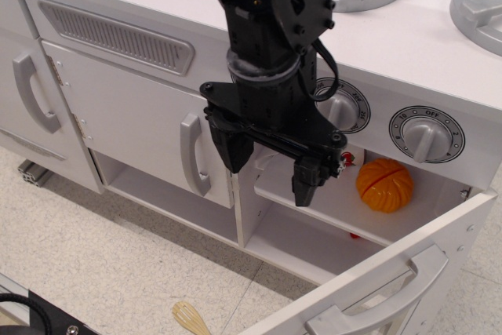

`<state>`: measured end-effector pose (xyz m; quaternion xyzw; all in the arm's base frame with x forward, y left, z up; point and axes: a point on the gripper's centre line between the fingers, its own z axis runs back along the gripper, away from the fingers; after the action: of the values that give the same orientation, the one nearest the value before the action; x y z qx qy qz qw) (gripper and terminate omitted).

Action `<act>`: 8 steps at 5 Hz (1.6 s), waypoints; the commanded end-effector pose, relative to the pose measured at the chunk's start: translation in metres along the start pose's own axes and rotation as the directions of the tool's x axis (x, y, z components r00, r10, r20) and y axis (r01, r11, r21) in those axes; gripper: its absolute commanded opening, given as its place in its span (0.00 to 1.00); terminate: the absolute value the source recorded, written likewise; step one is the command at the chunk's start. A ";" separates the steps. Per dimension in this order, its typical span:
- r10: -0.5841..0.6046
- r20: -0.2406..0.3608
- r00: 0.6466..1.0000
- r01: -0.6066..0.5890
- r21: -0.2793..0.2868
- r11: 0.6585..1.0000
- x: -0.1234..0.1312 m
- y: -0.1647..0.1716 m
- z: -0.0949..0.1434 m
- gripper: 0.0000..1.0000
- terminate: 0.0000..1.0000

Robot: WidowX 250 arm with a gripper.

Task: Close oven

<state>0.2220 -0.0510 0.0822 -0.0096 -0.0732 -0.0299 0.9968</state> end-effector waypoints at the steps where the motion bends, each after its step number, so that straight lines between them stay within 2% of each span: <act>1: 0.000 0.000 1.000 0.000 0.000 1.000 0.000 0.000 0.000 1.00 0.00; 2: -0.111 -0.022 0.994 0.109 -0.068 0.992 -0.008 -0.039 -0.014 1.00 0.00; 3: -0.183 0.001 0.983 0.183 -0.073 0.980 -0.020 -0.065 -0.024 1.00 0.00; 4: -0.254 0.000 0.967 0.253 -0.026 0.967 -0.034 -0.077 -0.048 1.00 0.00; 6: -0.264 -0.017 0.964 0.265 0.061 0.962 -0.043 -0.057 -0.078 1.00 0.00; 7: -0.239 -0.024 0.971 0.241 0.073 0.968 -0.039 -0.043 -0.080 1.00 0.00; 8: -0.187 -0.030 0.982 0.189 0.059 0.980 -0.026 -0.025 -0.072 1.00 0.00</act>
<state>0.1985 -0.0732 -0.0011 0.0384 -0.0344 -0.1248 0.9908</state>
